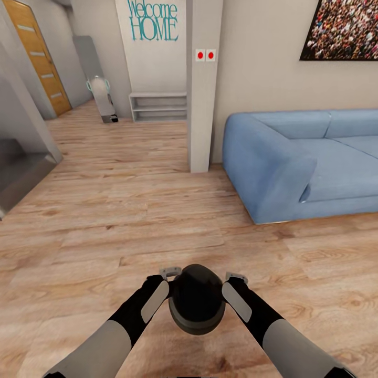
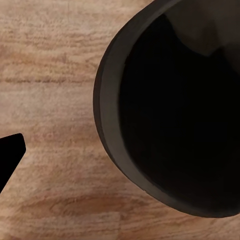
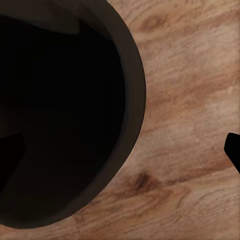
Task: Place each of the two pumpkins and all three candles from the living room inside a cabinet in the living room (use any cabinet), then make sure every cabinet is closed, and position the cauldron so it is next to a table in the living room.
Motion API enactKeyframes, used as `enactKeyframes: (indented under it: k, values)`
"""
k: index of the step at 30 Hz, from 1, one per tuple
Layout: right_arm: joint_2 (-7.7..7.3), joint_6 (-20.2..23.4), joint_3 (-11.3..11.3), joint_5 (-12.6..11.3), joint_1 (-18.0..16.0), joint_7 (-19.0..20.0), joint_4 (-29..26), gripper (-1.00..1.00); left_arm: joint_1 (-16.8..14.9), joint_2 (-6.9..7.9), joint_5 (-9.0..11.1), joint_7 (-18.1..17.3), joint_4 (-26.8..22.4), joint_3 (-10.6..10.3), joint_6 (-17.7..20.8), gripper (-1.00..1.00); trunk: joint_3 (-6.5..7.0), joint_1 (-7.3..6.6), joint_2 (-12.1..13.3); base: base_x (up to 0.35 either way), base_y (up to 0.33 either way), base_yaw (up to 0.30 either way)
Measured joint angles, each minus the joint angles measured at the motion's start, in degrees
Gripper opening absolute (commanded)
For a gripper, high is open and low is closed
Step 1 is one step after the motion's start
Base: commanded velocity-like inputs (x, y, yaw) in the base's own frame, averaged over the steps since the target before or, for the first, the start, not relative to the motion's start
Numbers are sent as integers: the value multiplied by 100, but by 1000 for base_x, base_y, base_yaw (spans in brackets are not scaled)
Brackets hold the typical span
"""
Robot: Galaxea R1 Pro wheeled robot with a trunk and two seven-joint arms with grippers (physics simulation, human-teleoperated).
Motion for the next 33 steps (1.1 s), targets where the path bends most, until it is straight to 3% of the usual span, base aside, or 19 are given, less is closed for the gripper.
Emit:
enactKeyframes:
  k: [12,20,29,33]
  values:
    - [2,-71,0,5,3,6,0,100,2,-6,-8,1,0,-6,-8,100,-215,264,-481,0,0,0]
    - [16,-186,-9,432,1,31,8,100,1,-3,-2,-5,0,-5,-177,100,-359,439,-802,0,0,0]
    - [17,-272,-8,472,2,145,9,100,2,0,-11,-5,0,-5,-193,100,-521,637,-1163,0,0,0]
    - [17,-274,-9,473,0,148,9,100,0,0,-16,-5,0,-5,-193,100,-609,648,-1170,0,0,0]
